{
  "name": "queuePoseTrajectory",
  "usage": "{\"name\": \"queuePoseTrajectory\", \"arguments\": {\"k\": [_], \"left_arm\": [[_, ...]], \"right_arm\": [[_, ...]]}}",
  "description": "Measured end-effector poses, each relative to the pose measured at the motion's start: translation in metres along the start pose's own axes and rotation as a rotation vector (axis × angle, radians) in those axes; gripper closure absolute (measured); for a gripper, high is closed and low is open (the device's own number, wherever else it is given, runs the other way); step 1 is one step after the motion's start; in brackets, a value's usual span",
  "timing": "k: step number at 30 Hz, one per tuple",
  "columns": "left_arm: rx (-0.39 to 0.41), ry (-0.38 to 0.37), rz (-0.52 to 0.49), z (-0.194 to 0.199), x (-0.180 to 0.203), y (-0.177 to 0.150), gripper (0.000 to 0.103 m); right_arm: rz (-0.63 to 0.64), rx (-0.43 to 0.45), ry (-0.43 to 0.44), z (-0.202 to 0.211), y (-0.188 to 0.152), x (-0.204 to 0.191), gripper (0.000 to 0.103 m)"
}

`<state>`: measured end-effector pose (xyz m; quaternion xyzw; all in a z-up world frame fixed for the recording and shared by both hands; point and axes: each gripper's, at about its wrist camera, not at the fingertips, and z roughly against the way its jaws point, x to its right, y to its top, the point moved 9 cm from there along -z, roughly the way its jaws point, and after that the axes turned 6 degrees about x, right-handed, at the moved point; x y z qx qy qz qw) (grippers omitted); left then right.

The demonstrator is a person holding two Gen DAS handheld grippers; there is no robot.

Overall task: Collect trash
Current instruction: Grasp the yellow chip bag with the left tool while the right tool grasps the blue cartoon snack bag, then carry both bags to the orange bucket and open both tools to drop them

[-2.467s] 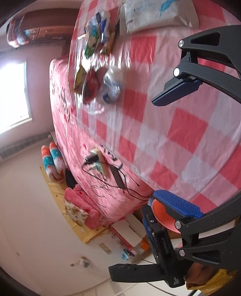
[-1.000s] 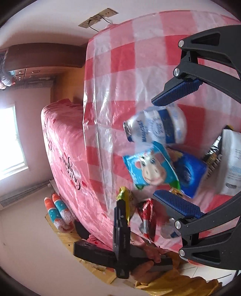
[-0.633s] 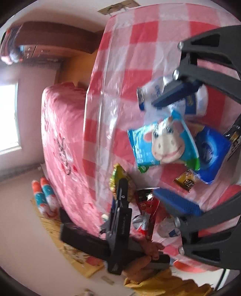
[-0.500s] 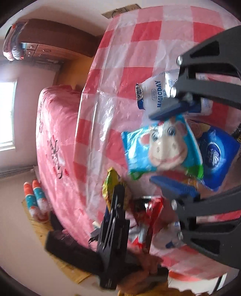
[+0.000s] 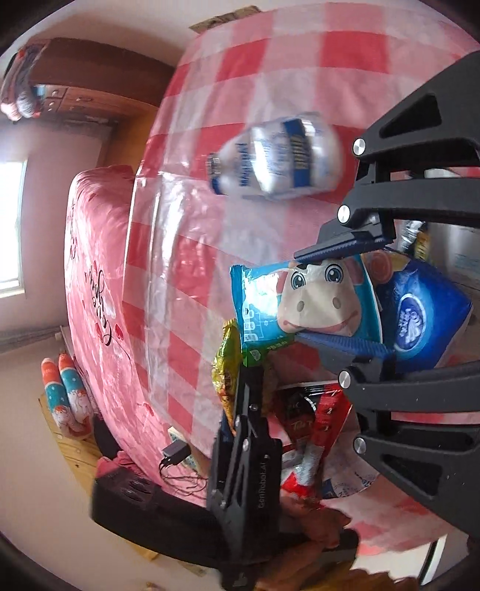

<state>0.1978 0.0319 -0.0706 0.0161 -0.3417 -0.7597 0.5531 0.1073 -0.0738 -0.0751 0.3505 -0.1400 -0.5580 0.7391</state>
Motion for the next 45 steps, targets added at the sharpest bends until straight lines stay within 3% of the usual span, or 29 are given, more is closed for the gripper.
{"name": "queuePoseTrajectory", "arguments": {"k": [13,22,45], "left_arm": [[0.108,-0.016,0.169,0.036,0.002,-0.045,0.068],[0.202,-0.024,0.213,0.079,0.0,-0.059,0.068],[0.324,0.03,0.298,0.166,-0.029,-0.121,0.068]], "right_arm": [[-0.101,0.127,-0.01,0.046,-0.024,-0.015,0.07],[-0.161,0.212,0.001,0.074,-0.028,-0.029,0.07],[-0.174,0.218,0.094,0.109,-0.055,-0.098,0.07]]}}
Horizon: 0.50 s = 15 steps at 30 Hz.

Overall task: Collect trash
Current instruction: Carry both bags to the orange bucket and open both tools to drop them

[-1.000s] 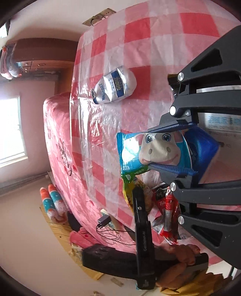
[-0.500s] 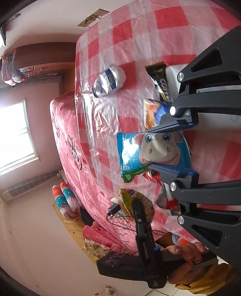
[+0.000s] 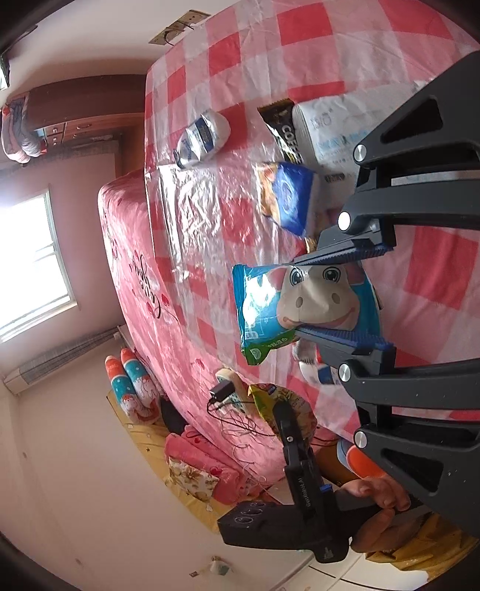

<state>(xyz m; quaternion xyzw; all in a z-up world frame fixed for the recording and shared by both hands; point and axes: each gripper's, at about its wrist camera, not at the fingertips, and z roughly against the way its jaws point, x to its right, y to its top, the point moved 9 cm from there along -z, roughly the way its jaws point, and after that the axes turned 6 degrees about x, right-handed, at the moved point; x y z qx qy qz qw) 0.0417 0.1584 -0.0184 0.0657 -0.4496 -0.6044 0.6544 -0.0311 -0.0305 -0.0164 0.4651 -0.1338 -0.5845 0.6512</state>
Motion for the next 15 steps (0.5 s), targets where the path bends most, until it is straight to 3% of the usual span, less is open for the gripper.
{"name": "queuePoseTrajectory", "arguments": {"k": [15], "left_arm": [[0.034,0.035,0.039,0.056,-0.029,-0.037,0.068]], "right_arm": [[0.041,-0.08,0.129,-0.003,-0.036,-0.072,0.07]]}}
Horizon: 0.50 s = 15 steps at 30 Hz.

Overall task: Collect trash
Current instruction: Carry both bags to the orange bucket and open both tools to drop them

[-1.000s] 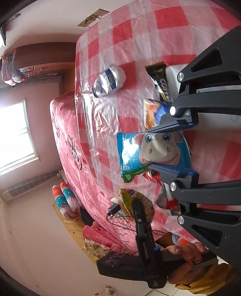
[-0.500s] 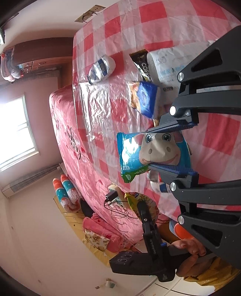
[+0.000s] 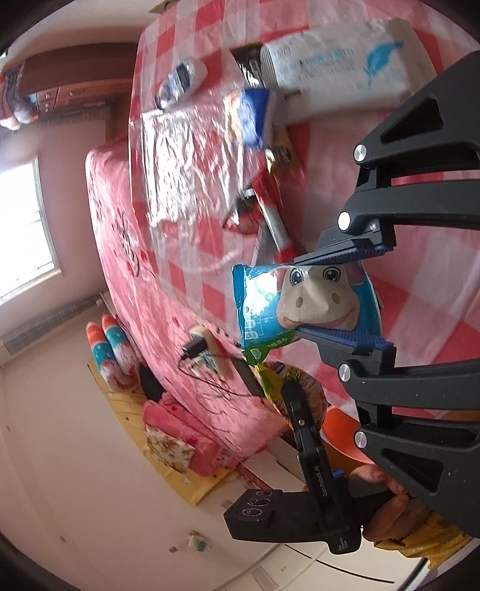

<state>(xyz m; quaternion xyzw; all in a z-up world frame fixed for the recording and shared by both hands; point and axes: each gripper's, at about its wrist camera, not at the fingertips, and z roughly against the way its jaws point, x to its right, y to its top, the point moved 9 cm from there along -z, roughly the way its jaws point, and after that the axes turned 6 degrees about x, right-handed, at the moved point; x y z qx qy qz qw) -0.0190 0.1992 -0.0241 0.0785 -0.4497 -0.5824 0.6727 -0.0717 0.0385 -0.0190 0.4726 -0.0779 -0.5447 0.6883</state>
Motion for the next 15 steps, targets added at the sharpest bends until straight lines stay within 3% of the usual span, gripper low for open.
{"name": "queuePoseTrajectory", "arguments": {"k": [15], "left_arm": [[0.044,0.135,0.118,0.074,-0.089,-0.035,0.068]], "right_arm": [[0.105,-0.16,0.157,-0.038,-0.044,-0.099,0.07]]}}
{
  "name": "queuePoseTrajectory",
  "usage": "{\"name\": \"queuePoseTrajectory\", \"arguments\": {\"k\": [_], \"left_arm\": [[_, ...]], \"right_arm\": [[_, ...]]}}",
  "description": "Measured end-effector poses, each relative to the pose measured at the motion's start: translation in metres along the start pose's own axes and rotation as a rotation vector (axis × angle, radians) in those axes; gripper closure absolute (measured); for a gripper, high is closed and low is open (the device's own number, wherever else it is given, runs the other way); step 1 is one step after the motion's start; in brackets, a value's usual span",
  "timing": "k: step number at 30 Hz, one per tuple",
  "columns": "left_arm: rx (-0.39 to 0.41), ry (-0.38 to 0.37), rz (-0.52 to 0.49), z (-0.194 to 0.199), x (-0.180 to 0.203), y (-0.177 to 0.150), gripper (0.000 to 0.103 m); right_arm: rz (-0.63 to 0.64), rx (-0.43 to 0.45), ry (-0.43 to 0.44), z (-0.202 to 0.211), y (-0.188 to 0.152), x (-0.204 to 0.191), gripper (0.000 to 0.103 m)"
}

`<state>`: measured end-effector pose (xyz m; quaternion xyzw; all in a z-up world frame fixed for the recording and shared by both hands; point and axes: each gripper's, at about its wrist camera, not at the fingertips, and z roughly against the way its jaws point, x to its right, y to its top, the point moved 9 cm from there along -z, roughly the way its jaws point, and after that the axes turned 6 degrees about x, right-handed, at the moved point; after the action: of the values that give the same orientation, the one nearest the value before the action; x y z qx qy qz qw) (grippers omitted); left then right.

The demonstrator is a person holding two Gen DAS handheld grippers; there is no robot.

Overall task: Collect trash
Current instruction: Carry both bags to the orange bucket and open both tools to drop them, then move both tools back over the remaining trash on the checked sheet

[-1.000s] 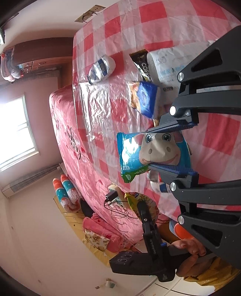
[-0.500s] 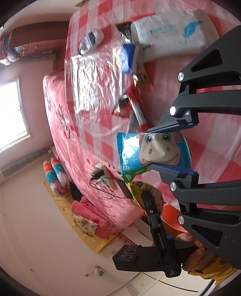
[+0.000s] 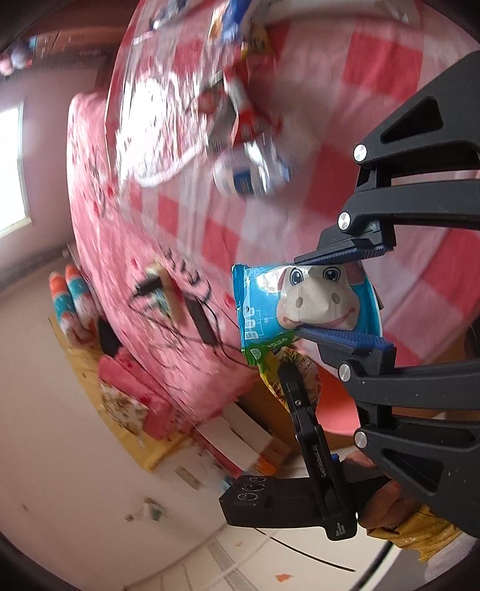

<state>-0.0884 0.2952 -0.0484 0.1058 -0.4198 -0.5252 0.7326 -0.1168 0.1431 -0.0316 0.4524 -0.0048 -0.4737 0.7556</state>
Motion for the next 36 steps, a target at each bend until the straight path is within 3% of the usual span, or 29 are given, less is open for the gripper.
{"name": "queuePoseTrajectory", "arguments": {"k": [12,19,20,22,23,25,30,36], "left_arm": [[0.057,0.227,0.16,0.061,-0.127,-0.025,0.068],[0.057,0.29,0.221,0.069,-0.166,-0.04,0.067],[0.05,0.316,0.223,0.068,-0.172,-0.043,0.063],[0.042,0.382,0.218,0.068,-0.183,-0.048,0.048],[0.042,0.398,0.217,0.069,-0.186,-0.049,0.04],[0.045,0.422,0.223,0.07,-0.192,-0.05,0.036],[0.061,0.476,0.186,0.072,-0.197,-0.046,0.033],[0.083,0.457,0.158,0.069,-0.181,-0.036,0.033]], "right_arm": [[0.167,-0.16,0.134,-0.07,-0.017,-0.103,0.07],[0.245,-0.239,0.173,-0.113,-0.034,-0.147,0.067],[0.242,-0.247,0.173,-0.118,-0.035,-0.148,0.064],[0.231,-0.251,0.176,-0.127,-0.036,-0.147,0.04],[0.22,-0.251,0.169,-0.128,-0.036,-0.144,0.035],[0.197,-0.255,0.155,-0.126,-0.036,-0.136,0.028],[0.141,-0.192,0.111,-0.1,-0.019,-0.106,0.021],[0.101,-0.11,0.046,-0.073,-0.002,-0.072,0.016]]}}
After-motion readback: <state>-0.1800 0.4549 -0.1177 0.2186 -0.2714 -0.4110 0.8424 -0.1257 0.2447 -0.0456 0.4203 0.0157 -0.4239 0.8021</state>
